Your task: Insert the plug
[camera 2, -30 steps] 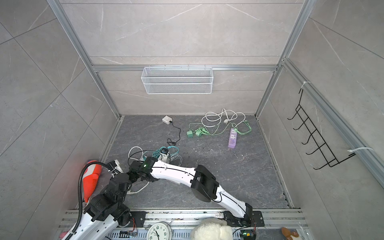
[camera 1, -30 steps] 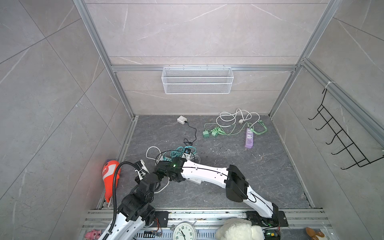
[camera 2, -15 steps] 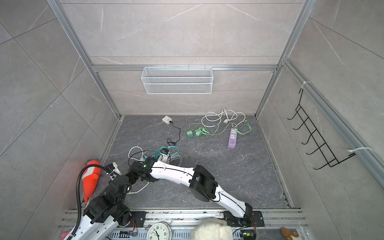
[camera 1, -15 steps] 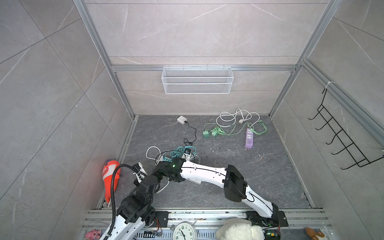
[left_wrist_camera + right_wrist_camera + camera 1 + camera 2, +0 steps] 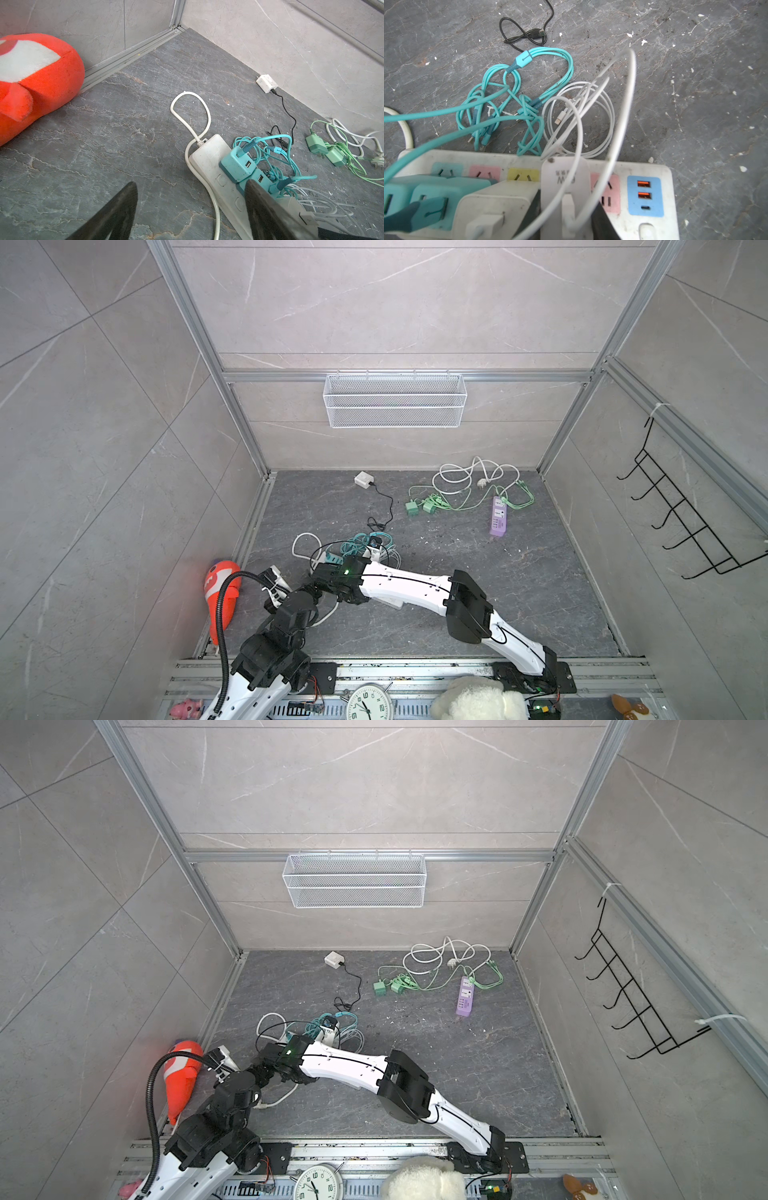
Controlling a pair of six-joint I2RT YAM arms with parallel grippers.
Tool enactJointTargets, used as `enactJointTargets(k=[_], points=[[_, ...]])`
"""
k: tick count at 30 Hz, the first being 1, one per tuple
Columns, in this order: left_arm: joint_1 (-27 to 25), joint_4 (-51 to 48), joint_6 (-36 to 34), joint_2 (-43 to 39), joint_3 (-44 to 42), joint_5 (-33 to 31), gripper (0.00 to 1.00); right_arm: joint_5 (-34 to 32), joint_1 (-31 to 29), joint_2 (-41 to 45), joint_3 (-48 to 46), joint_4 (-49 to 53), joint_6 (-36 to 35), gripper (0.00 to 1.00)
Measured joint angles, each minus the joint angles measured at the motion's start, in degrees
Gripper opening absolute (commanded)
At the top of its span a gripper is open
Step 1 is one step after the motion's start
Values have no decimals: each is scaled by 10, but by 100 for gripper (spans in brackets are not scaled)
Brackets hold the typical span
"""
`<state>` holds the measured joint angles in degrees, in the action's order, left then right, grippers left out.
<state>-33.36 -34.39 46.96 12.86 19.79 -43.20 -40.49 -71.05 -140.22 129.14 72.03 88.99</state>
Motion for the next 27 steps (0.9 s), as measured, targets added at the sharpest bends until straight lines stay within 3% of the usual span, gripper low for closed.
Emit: enactJointTargets(k=[12,27], points=[[0,9,0,-7,0,2,83,-21,-6,35,-73,-64,0,0],[0,12,0,-12,0,1,83,6,-7,38,-78,-63,36,0]])
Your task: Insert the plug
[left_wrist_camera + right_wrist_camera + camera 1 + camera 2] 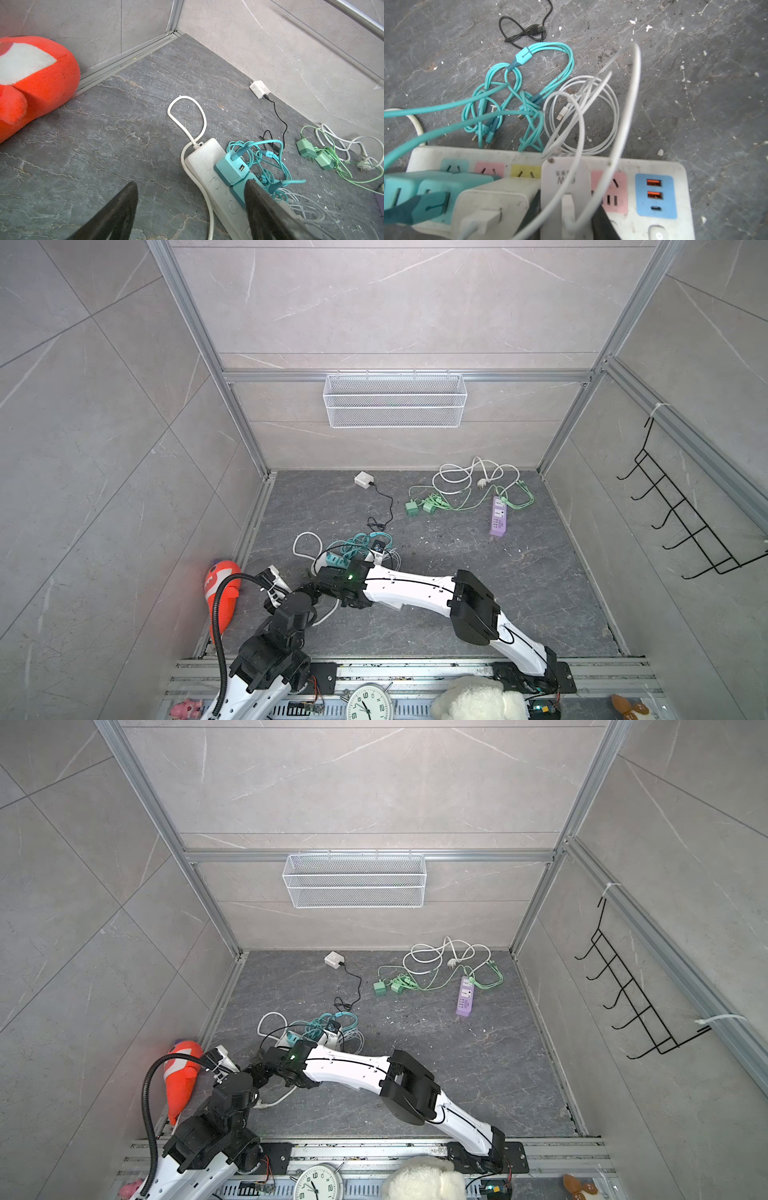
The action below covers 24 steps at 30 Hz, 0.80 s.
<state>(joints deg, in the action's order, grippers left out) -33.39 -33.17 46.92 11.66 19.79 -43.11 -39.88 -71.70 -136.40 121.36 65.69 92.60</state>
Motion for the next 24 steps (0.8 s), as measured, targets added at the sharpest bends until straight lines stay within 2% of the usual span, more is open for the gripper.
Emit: enactJointTargets(k=[6,15,24], points=[[0,0,0,0,0,-1,82,4,0,-3,7,7,11,0],[3,-24,-1,-11,0,-21,82,4,-1,-52,91,81,40,0],[3,-41,-2,-18,0,-27,82,-2,-6,-59,95,86,56,0]])
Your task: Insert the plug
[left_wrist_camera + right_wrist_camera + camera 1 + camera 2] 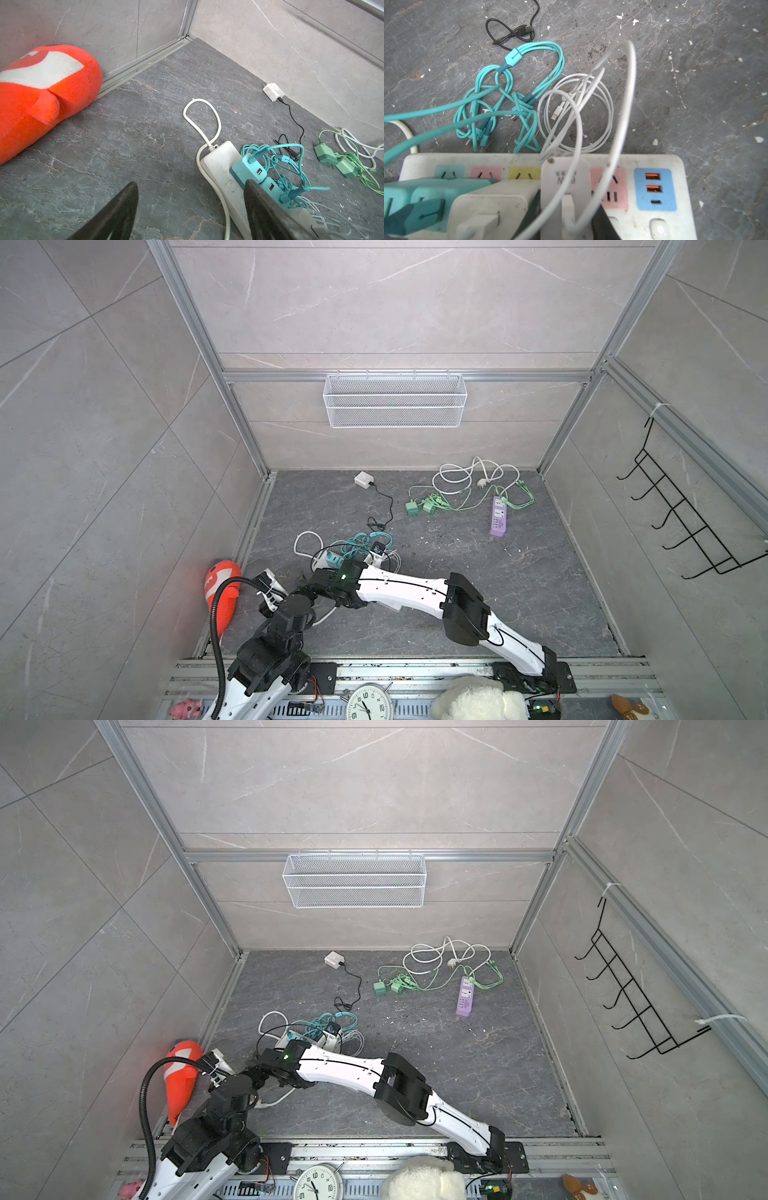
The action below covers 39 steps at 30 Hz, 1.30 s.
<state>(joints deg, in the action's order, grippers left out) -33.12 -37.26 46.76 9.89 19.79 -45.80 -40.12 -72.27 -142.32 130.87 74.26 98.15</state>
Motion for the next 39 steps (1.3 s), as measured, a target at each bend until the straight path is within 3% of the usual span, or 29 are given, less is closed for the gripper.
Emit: enactJointTargets(k=[17,33,37,39], points=[[1,-26,-1,0,0,-32,81,7,-4,-50,87,57,-20,1],[3,-26,1,5,0,-50,81,24,-5,-82,162,89,-39,33],[3,-28,0,6,0,-47,81,22,-7,-82,159,100,-50,53],[3,-30,-2,6,0,-46,81,21,-12,-80,157,106,-56,55]])
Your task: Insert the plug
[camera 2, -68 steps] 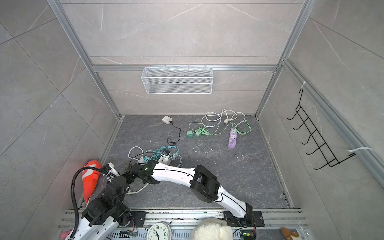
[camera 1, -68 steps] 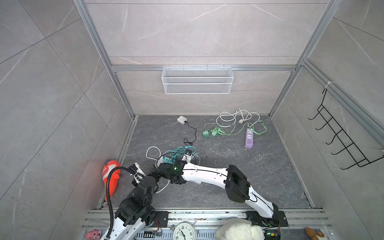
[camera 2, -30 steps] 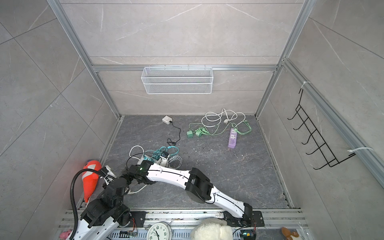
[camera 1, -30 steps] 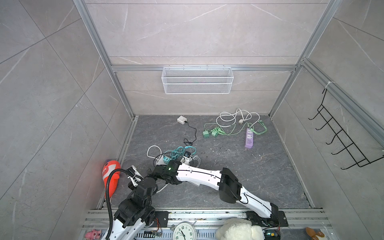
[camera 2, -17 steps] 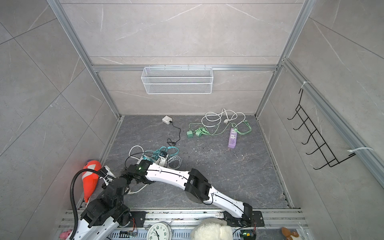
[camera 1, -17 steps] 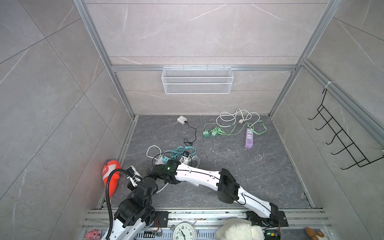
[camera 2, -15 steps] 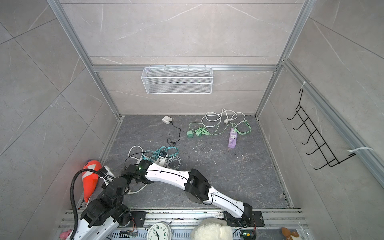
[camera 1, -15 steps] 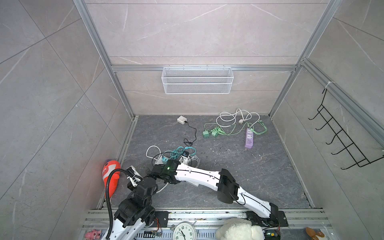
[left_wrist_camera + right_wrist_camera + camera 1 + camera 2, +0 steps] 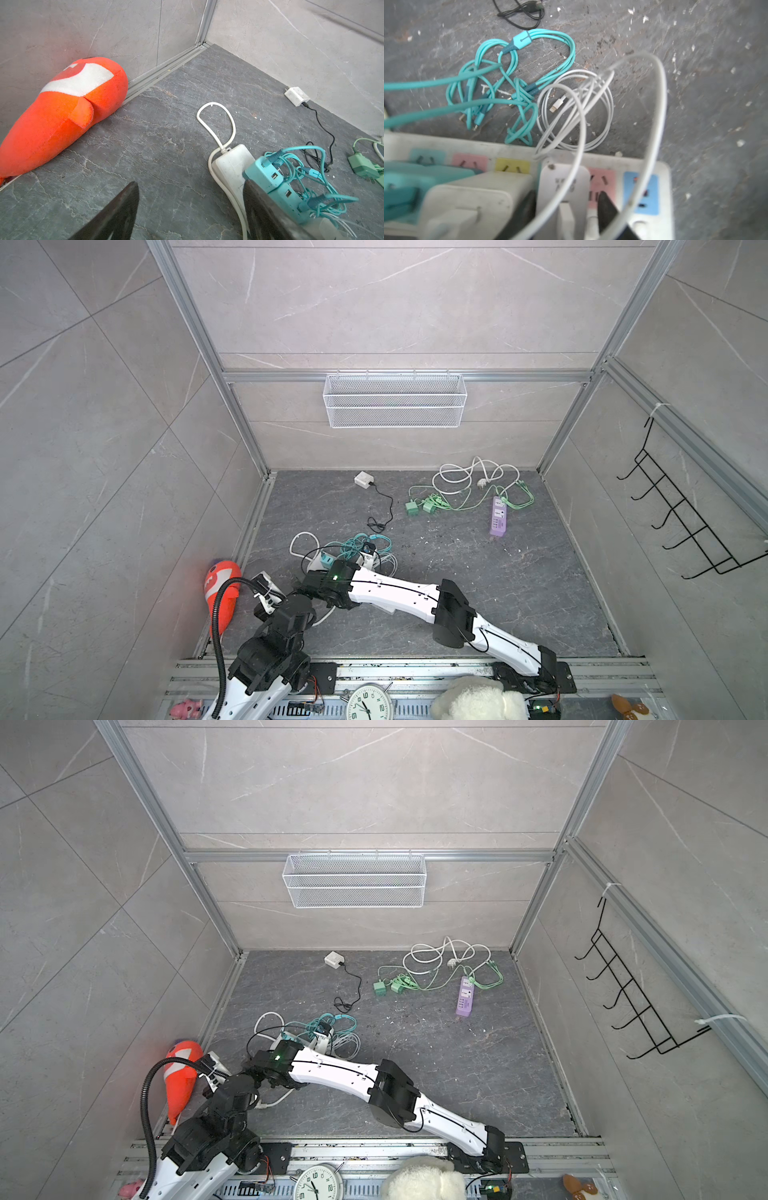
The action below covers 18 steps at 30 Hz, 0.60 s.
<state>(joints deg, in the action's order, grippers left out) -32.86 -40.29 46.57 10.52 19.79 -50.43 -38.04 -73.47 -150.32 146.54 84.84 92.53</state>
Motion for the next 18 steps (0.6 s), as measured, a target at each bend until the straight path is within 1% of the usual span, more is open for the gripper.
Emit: enactJointTargets(k=[4,5,6,10,18], points=[[0,-2,-1,2,0,1,81,-1,-3,1,-1,-1,-7,55],[0,-2,-1,2,0,1,81,-1,-3,1,-1,-1,-9,56],[0,-2,-1,2,0,1,81,-1,-3,1,-1,-1,-10,59],[0,0,0,2,0,3,81,-1,-3,2,-1,-5,-26,64],[0,1,2,2,0,0,81,2,-3,9,-9,-30,-71,64]])
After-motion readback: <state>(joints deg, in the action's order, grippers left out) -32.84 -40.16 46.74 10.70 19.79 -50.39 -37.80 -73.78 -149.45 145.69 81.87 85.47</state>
